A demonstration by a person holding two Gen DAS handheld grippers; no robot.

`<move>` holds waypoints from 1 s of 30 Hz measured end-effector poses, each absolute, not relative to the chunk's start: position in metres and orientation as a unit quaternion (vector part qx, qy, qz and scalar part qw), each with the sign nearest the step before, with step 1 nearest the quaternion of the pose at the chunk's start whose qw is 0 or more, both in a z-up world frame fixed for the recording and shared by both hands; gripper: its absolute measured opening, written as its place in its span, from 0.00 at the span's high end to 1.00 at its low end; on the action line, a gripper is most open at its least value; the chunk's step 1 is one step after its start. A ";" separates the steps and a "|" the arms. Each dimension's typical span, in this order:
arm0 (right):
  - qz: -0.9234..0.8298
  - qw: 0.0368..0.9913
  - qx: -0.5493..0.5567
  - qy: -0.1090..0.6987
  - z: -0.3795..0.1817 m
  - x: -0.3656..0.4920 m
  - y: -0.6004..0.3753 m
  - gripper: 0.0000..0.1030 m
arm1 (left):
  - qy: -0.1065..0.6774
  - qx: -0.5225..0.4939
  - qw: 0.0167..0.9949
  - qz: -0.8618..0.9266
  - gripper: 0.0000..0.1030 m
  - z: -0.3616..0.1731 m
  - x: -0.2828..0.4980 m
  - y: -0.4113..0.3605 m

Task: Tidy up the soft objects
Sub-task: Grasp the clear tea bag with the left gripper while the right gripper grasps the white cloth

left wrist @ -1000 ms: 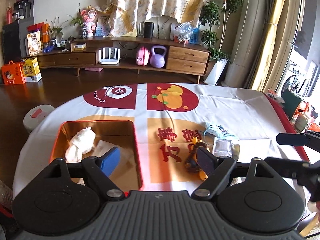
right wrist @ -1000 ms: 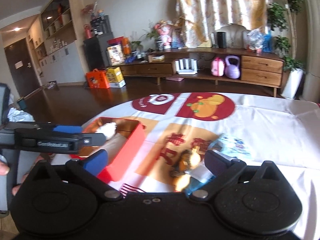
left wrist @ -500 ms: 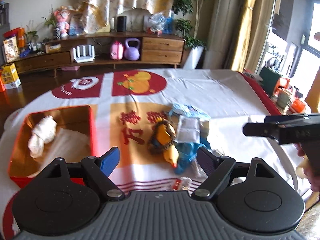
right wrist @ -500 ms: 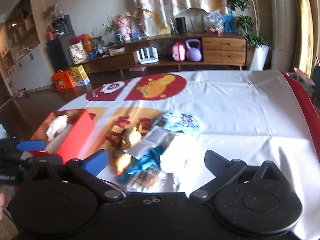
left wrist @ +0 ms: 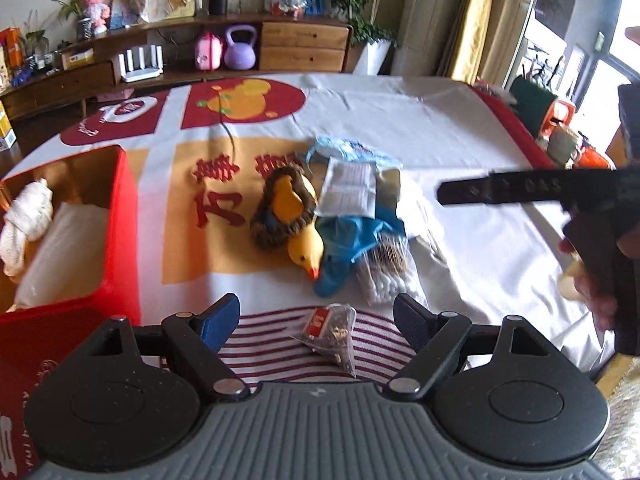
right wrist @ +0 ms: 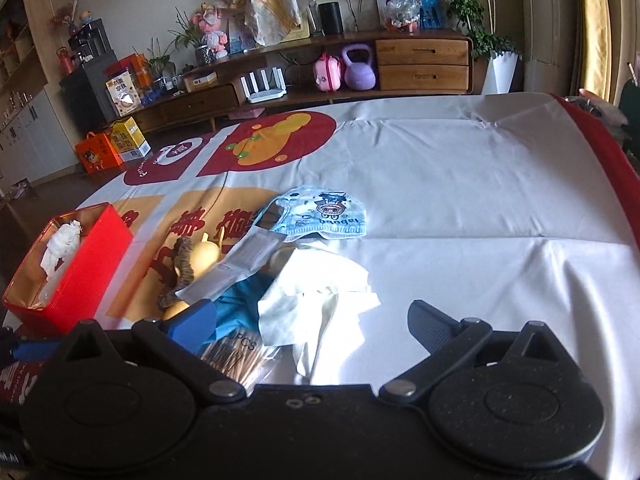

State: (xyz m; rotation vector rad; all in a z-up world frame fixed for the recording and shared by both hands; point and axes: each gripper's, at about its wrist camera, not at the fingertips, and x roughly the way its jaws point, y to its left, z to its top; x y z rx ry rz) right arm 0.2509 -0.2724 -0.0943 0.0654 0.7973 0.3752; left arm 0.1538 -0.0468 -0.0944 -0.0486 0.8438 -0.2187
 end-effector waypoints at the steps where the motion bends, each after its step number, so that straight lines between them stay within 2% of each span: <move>1: 0.180 0.903 0.030 0.388 -0.097 0.255 -0.271 0.02 | 0.411 -0.020 0.905 -0.107 0.18 -0.097 0.154 -0.049; 13: 0.170 0.894 0.019 0.415 -0.119 0.294 -0.255 0.15 | 0.436 -0.007 0.894 -0.104 0.18 -0.123 0.168 -0.059; 23: 0.178 0.876 0.075 0.442 -0.136 0.304 -0.266 0.38 | 0.442 -0.013 0.891 -0.107 0.19 -0.132 0.172 -0.060; 26: 0.177 0.877 0.081 0.440 -0.136 0.303 -0.270 0.44 | 0.447 -0.016 0.887 -0.113 0.31 -0.134 0.174 -0.061; 27: 0.176 0.877 0.081 0.439 -0.136 0.302 -0.271 0.48 | 0.450 -0.017 0.886 -0.113 0.34 -0.135 0.174 -0.061; 30: 0.174 0.877 0.087 0.439 -0.136 0.301 -0.275 0.54 | 0.451 -0.020 0.885 -0.110 0.40 -0.135 0.173 -0.061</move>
